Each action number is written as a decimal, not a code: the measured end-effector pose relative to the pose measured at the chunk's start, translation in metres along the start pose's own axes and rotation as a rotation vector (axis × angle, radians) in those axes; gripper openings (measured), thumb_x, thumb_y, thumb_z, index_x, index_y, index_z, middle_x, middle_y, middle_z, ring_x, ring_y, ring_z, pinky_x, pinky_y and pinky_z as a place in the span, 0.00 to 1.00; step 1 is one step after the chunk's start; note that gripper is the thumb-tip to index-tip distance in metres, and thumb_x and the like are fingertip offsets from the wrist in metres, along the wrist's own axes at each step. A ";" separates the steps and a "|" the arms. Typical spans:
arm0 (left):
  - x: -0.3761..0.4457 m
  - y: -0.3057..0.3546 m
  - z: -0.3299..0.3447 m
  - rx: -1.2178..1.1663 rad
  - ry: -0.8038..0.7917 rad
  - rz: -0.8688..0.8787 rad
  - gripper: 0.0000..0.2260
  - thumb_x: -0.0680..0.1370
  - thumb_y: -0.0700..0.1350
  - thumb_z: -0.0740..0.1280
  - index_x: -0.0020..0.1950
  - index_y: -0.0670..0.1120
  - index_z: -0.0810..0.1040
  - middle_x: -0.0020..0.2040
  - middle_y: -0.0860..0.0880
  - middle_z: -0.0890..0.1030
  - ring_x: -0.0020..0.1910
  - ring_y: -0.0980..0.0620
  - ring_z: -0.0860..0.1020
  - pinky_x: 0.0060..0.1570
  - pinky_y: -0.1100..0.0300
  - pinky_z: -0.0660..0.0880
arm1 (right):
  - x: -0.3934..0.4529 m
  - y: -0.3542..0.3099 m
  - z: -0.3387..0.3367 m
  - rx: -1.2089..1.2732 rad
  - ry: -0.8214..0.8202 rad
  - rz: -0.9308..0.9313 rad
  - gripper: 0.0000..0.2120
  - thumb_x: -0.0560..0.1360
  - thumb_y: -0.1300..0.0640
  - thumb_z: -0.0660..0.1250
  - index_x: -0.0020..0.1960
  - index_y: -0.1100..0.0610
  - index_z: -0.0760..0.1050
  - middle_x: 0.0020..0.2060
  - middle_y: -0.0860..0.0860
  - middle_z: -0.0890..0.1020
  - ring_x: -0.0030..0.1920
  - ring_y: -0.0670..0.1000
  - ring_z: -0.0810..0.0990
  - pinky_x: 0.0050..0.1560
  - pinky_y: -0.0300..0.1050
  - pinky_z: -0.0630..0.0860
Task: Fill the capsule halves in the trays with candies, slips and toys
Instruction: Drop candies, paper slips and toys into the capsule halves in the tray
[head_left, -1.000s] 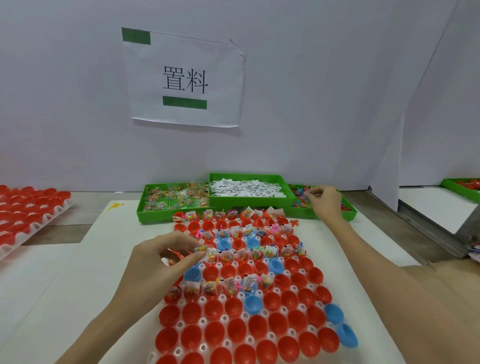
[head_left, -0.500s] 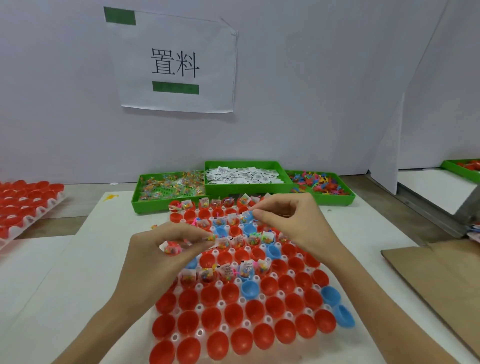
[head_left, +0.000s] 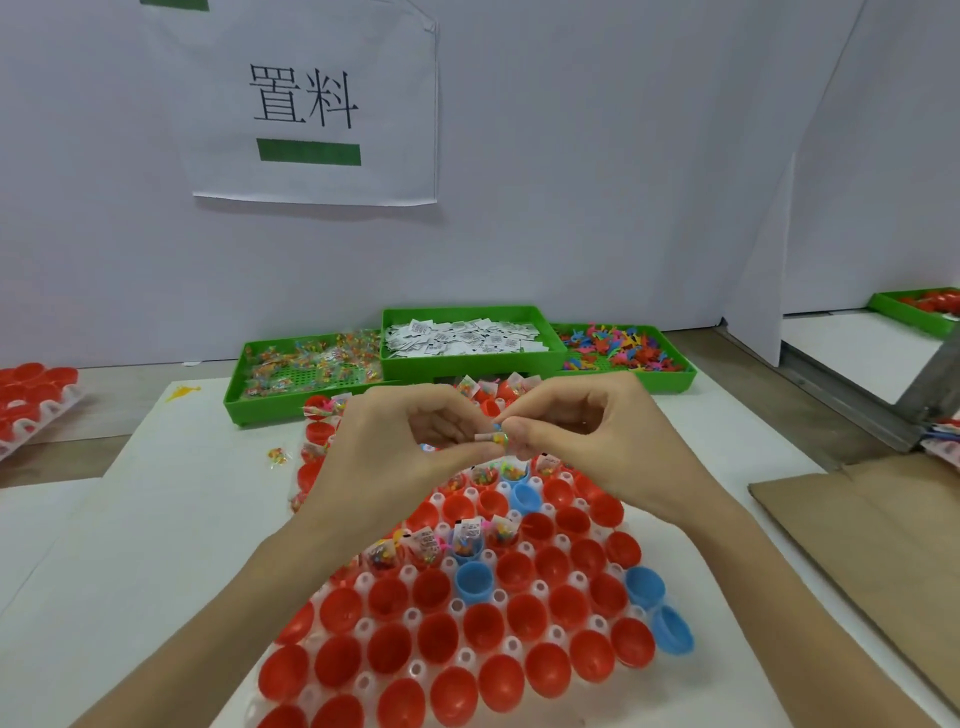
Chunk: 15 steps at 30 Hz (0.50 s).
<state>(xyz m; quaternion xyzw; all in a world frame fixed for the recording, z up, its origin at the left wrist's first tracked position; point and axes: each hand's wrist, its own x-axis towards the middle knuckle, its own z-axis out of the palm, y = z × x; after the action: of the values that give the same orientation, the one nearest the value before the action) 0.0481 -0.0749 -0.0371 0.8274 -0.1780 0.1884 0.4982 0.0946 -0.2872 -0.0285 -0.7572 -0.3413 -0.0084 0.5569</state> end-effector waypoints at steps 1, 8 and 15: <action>0.001 0.000 0.003 0.013 0.003 0.008 0.07 0.69 0.45 0.81 0.45 0.48 0.87 0.38 0.54 0.86 0.40 0.54 0.86 0.45 0.59 0.83 | -0.001 0.000 -0.004 -0.014 -0.021 0.021 0.05 0.77 0.58 0.74 0.51 0.56 0.87 0.41 0.51 0.88 0.43 0.49 0.88 0.47 0.37 0.82; -0.001 0.001 0.021 0.091 -0.075 0.026 0.13 0.68 0.47 0.82 0.49 0.48 0.84 0.39 0.55 0.85 0.40 0.56 0.85 0.43 0.60 0.83 | -0.005 0.005 -0.023 -0.151 -0.191 0.158 0.08 0.72 0.60 0.79 0.51 0.54 0.85 0.42 0.48 0.88 0.44 0.47 0.87 0.47 0.36 0.81; 0.001 -0.001 0.035 0.162 -0.169 -0.005 0.12 0.70 0.40 0.81 0.50 0.45 0.84 0.43 0.51 0.84 0.39 0.59 0.85 0.44 0.61 0.83 | -0.006 0.012 -0.029 -0.311 -0.213 0.228 0.07 0.72 0.58 0.78 0.49 0.49 0.86 0.40 0.43 0.86 0.43 0.44 0.86 0.44 0.35 0.81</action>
<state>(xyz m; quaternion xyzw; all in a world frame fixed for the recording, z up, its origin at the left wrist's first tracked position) 0.0540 -0.1061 -0.0521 0.8784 -0.2014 0.1305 0.4132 0.1071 -0.3169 -0.0301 -0.8644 -0.3048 0.0819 0.3915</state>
